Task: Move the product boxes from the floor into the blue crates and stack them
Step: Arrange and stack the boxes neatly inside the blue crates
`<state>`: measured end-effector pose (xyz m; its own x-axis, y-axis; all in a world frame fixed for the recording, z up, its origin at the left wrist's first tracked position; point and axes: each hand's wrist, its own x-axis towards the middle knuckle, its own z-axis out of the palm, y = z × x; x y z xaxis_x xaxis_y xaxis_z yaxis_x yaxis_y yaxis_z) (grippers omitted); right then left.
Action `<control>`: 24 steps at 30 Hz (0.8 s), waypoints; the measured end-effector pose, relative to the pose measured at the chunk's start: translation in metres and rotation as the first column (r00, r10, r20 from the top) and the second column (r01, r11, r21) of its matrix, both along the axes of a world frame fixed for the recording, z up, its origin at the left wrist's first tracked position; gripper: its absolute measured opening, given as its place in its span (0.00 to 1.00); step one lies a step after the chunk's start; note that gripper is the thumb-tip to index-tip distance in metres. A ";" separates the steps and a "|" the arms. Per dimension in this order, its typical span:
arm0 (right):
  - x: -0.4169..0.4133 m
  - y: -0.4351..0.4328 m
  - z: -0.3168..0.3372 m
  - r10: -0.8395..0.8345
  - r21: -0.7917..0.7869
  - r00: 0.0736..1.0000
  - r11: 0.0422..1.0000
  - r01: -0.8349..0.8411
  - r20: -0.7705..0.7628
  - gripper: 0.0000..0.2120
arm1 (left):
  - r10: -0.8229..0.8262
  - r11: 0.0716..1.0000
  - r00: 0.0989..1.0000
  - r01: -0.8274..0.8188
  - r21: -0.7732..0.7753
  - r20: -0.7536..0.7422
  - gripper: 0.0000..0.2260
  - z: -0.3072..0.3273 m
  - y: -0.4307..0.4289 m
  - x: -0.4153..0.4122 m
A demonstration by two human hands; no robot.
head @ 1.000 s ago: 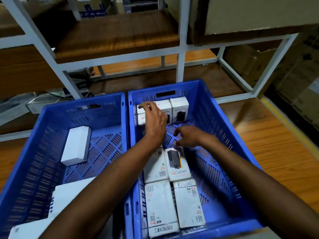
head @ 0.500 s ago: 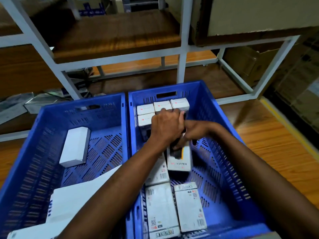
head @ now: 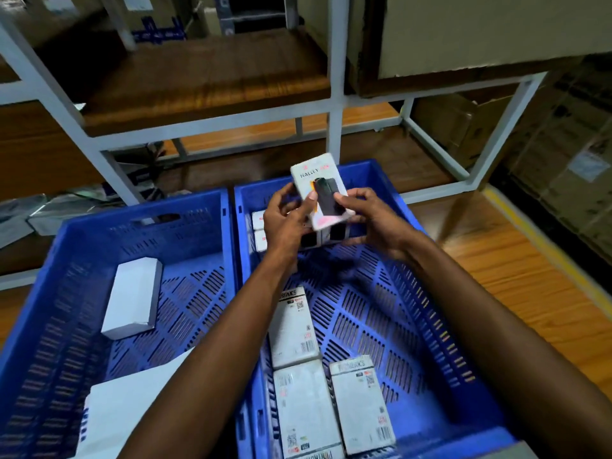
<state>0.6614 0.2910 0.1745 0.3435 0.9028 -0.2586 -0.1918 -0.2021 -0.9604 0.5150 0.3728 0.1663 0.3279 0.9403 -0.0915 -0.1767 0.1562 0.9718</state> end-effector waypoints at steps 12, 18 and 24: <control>0.009 -0.003 -0.021 -0.084 0.119 0.522 0.992 -0.033 0.849 0.26 | 0.100 0.807 0.786 0.295 0.511 -0.610 0.30 -0.016 0.004 -0.006; -0.022 0.015 -0.049 -0.074 0.033 0.590 0.996 0.079 0.804 0.21 | 0.244 0.826 0.665 0.239 0.510 -0.706 0.22 -0.018 0.014 -0.014; -0.036 0.025 -0.055 -0.203 0.146 0.563 0.979 0.145 0.801 0.20 | 0.356 0.814 0.572 0.199 0.546 -0.739 0.18 -0.016 0.018 -0.014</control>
<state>0.6253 0.3165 0.1192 0.5348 0.8049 0.2570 0.6441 -0.1915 -0.7406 0.5010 0.3909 0.1499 0.3021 0.9239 0.2347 0.7036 -0.3822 0.5991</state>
